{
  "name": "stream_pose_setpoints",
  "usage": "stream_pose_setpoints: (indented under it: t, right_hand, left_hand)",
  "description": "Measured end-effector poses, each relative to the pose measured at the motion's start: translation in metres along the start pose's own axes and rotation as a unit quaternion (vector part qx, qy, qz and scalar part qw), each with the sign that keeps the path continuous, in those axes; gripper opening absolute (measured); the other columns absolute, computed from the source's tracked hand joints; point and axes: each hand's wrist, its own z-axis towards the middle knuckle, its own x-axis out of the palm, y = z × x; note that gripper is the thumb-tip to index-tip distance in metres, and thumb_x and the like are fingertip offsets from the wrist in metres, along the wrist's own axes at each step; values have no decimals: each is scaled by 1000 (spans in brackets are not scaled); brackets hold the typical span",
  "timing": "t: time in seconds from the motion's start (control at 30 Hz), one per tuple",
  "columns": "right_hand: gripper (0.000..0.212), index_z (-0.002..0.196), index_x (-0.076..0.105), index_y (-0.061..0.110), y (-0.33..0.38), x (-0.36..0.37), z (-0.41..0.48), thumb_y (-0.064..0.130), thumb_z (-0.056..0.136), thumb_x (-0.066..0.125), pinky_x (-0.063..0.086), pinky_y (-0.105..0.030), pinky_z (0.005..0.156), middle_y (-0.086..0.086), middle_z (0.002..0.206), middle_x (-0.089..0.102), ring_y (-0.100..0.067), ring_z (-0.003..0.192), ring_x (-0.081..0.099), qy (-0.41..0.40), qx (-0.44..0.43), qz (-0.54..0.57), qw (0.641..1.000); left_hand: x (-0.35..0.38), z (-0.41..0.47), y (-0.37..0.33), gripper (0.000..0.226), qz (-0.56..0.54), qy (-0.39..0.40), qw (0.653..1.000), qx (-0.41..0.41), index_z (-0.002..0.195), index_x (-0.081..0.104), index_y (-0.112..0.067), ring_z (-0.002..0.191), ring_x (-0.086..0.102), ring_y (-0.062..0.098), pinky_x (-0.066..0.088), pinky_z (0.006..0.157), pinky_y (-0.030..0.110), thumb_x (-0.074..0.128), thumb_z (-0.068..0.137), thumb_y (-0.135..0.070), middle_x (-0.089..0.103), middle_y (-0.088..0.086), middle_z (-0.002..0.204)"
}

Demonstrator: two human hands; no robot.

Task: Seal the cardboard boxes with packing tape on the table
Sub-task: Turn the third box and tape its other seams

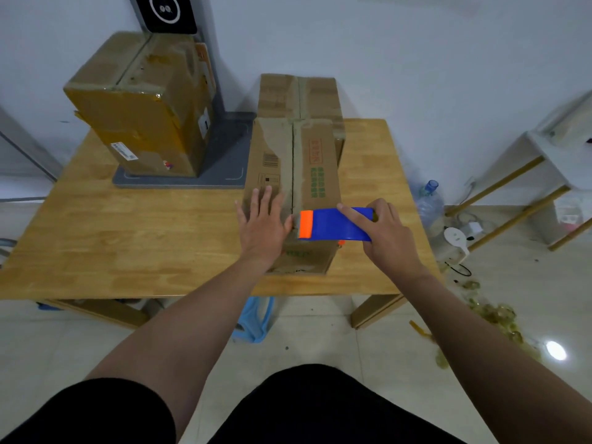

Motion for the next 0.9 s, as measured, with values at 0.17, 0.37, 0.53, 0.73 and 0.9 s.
stream_pose_setpoints:
  t: [0.17, 0.37, 0.53, 0.73, 0.9]
  right_hand:
    - [86, 147, 35, 45, -49, -6, -6, 3, 81, 70, 49, -38, 46, -7, 108, 40, -25, 97, 45, -19, 6, 33, 999]
    - [86, 147, 36, 44, -82, 0, -10, 5, 81, 73, 50, -40, 45, -7, 106, 39, -25, 95, 46, -16, -16, 40, 999]
    - [87, 146, 37, 47, -88, 12, -6, 2, 80, 72, 48, -37, 44, -5, 106, 38, -26, 96, 46, -7, -11, 69, 998]
    - [89, 145, 35, 47, -92, 20, -6, 0, 79, 72, 43, -32, 41, -5, 106, 37, -27, 94, 49, 0, -24, 89, 996]
    - [86, 146, 34, 46, -99, 22, -4, 2, 82, 71, 44, -32, 42, -5, 106, 36, -26, 95, 49, 6, -43, 98, 994]
  left_hand:
    - [-1, -1, 1, 69, -1, 1, 1000, -2, 162, 16, -28, 159, -3, 25, -5, 124, 61, 15, 102, -62, 12, 0, 172]
    - [-1, 0, -3, 62, 4, -7, 1000, -11, 161, 20, -26, 159, -3, 23, -7, 124, 62, 19, 106, -54, 15, -3, 171]
    - [1, 1, -20, 57, 22, -9, 997, -70, 161, 18, -23, 158, -8, 29, -11, 119, 69, 30, 108, -36, 13, 0, 171]
    - [7, 8, -71, 58, 11, -36, 997, -66, 159, 20, -17, 158, -3, 30, -4, 121, 67, 41, 106, -26, 19, 9, 169]
    - [17, 12, -101, 55, -45, -64, 995, -69, 157, 28, -17, 159, 5, 23, 0, 124, 62, 42, 106, -32, 28, 5, 166]
